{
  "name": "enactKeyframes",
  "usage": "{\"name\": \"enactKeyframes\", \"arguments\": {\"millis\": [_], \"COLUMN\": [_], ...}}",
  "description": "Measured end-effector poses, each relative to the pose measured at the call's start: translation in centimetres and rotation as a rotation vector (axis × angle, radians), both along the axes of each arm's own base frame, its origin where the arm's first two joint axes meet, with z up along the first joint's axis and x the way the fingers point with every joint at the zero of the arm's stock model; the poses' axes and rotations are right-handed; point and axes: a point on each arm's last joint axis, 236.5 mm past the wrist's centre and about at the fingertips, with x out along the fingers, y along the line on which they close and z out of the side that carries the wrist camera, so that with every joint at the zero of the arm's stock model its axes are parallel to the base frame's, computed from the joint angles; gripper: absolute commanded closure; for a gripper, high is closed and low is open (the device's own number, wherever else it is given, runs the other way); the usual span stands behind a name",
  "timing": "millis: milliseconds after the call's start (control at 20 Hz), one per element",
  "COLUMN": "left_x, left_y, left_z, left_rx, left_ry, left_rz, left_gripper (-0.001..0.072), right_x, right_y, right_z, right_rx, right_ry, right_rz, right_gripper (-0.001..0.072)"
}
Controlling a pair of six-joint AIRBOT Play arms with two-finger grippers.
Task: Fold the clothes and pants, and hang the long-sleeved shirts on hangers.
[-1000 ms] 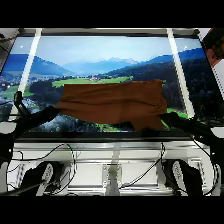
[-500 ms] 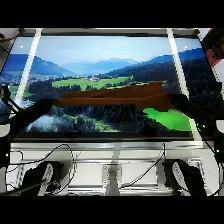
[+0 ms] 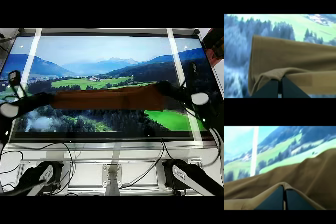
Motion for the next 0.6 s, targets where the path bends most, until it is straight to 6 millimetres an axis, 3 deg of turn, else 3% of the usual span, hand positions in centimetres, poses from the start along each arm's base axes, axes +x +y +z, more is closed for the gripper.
{"name": "enactKeyframes", "arguments": {"millis": [300, 350, 400, 450, 600], "left_x": [6.4, 6.9, 7.3, 7.6, 7.8], "left_y": [-1.1, -1.2, -1.2, -1.3, -1.5], "left_z": [-4.6, -5.4, -6.2, -6.7, -7.1], "left_rx": [-0.001, -0.004, -0.004, -0.007, 0.015], "left_ry": [0.054, 0.065, 0.078, 0.089, 0.1], "left_rz": [0.019, 0.023, 0.025, 0.027, -0.006], "left_gripper": [0.0689, 0.0609, 0.0316, -0.0013, 0.0016], "right_x": [5.2, 5.7, 6.2, 6.5, 7.0], "right_y": [-1.1, -1.4, -1.7, -1.9, -2.3], "right_z": [-3.4, -4.0, -4.5, -5.0, -5.5], "right_rx": [-0.043, -0.048, -0.055, -0.062, -0.082], "right_ry": [0.03, 0.031, 0.031, 0.034, 0.03], "right_rz": [-0.043, -0.057, -0.069, -0.075, -0.084], "right_gripper": [0.0692, 0.052, 0.0293, 0.0218, 0.0219]}}
